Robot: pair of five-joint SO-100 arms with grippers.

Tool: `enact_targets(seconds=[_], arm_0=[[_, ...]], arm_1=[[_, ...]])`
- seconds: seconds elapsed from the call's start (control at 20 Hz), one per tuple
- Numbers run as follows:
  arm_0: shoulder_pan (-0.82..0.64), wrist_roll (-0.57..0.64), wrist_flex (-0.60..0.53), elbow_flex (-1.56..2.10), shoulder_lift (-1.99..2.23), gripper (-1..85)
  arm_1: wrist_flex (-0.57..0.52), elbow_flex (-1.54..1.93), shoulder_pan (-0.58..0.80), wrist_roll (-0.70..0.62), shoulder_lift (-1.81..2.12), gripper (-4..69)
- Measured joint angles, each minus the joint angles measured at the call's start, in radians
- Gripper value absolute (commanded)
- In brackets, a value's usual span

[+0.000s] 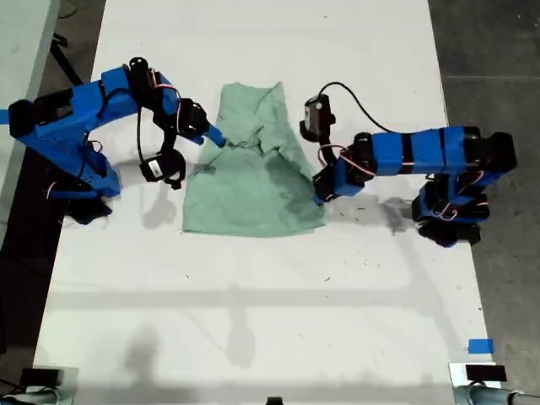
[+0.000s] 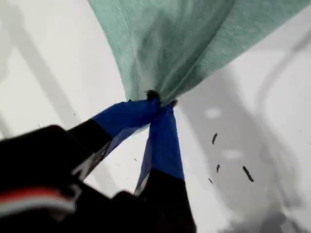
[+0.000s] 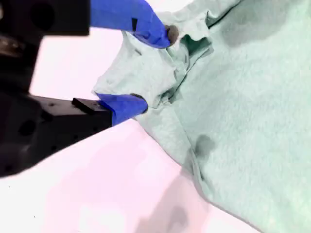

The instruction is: Fold t-shirt

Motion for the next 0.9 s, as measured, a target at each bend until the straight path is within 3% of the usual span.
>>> enact_targets(seconds=[0.35,0.5,0.6,0.65,0.75,0.9], arm_0=[[0.017,-0.02,-0.009,0.0,0.014,21.8],[0.034,-0.031,-0.008,0.009,0.038,21.6],[0.04,-0.034,-0.008,0.023,0.048,21.6],[0.044,-0.041,-0.008,0.031,0.055,21.7],[0.052,-0.058,0.0,0.057,0.08,21.9],[0.087,-0.106,0.015,0.126,0.127,22.0]], arm_1=[[-0.272,-0.201,-0.026,0.115,-0.287,-0.8],[-0.333,-0.367,-0.043,0.155,-0.526,-0.8],[-0.342,-0.486,-0.054,0.173,-0.683,2.9],[-0.344,-0.538,-0.058,0.179,-0.742,22.0],[-0.339,-0.594,-0.063,0.181,-0.761,23.0],[-0.183,-0.647,-0.064,0.164,-0.741,21.8]])
